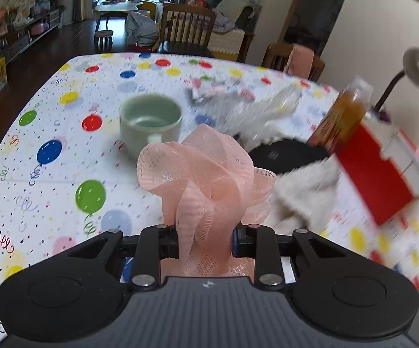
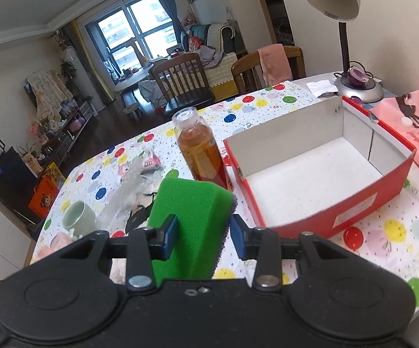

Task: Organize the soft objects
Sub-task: 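Lift the pink puff and green sponge and carry both toward the red box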

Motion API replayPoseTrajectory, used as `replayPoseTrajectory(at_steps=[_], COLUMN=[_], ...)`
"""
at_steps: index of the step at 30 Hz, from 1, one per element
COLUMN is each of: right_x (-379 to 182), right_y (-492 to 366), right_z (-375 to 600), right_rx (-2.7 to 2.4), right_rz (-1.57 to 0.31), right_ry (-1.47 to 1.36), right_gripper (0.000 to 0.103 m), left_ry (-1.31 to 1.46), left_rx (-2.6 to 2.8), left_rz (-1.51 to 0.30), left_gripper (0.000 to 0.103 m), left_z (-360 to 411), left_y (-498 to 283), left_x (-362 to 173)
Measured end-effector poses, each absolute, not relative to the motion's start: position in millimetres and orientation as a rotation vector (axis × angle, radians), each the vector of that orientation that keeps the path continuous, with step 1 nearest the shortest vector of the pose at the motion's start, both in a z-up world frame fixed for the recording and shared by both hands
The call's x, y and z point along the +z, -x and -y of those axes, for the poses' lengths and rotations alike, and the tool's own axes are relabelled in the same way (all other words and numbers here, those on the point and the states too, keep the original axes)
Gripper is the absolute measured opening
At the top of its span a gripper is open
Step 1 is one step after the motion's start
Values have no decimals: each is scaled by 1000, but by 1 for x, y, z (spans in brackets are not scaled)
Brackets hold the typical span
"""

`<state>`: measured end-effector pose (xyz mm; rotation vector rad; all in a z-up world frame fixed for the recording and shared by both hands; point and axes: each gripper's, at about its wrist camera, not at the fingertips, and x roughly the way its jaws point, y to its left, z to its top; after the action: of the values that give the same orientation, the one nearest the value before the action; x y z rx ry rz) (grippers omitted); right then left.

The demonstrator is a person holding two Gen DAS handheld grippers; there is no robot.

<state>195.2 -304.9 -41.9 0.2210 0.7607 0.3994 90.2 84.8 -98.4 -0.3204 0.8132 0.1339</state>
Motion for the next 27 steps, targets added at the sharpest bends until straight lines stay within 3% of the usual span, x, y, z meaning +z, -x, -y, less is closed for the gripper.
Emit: replayPoseTrajectory(at_steps=[14,27], right_x=[-39,-47], right_y=[-262,-310], right_z=[339,397], right_rx=[462,357], right_rz=[-775,-764], right_ry=[-225,-240], right_gripper=[38,38], left_ry=[238,84], left_rx=[-41,-250], left_rz=[-721,-766], left_gripper=[27,27], left_z=[7,129], left_y=[-155,-246], left_x=[-14,-9])
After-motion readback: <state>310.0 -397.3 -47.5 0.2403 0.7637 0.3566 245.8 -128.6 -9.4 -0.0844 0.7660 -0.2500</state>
